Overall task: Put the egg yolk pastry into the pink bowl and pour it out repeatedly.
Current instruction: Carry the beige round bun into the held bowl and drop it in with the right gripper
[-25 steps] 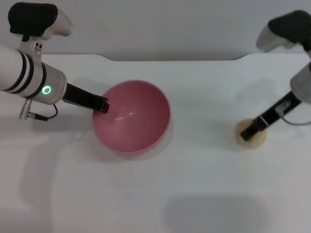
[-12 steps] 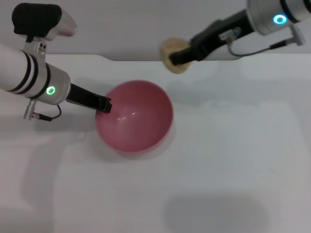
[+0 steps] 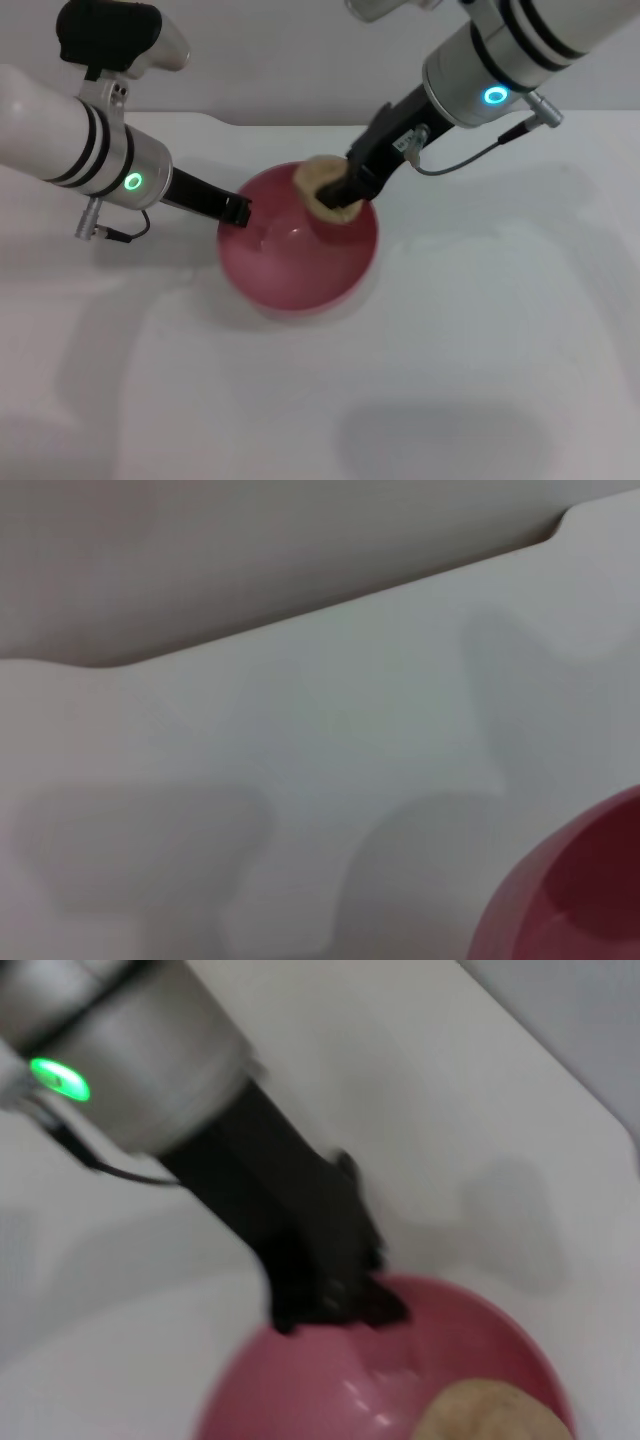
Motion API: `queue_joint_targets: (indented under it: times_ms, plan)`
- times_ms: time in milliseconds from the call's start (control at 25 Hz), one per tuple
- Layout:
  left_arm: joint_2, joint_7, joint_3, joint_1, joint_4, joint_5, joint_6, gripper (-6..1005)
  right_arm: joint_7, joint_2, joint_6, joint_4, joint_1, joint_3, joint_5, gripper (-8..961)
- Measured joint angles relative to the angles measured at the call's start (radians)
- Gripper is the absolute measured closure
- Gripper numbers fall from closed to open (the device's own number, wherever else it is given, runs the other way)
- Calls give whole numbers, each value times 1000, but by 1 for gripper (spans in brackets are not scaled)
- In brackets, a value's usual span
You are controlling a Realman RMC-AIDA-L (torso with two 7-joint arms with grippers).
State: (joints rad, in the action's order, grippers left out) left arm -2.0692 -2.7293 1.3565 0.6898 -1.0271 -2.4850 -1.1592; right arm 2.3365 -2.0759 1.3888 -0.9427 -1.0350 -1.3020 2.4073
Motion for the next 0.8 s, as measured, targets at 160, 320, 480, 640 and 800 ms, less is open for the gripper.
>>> queue_joint_targets:
  times_ms: [160,320,480,640,800]
  plan:
    - [0,-13,0,6,1,0,12,1000,99,-3,-43,3,-7,-45,80,634]
    - [0,-19,0,8,1,0,17,1000,108,-3,-46,-23,1,-27,76,586]
    - [-1,-20,1,13,3,0,20,1001,108,-3,-45,-41,8,-8,66,424]
    - [-1,-21,5,18,15,0,27,1000,99,-2,-44,-72,21,28,39,358]
    - [-2,-22,6,23,24,0,31,1001,75,0,-39,-93,35,57,-1,341]
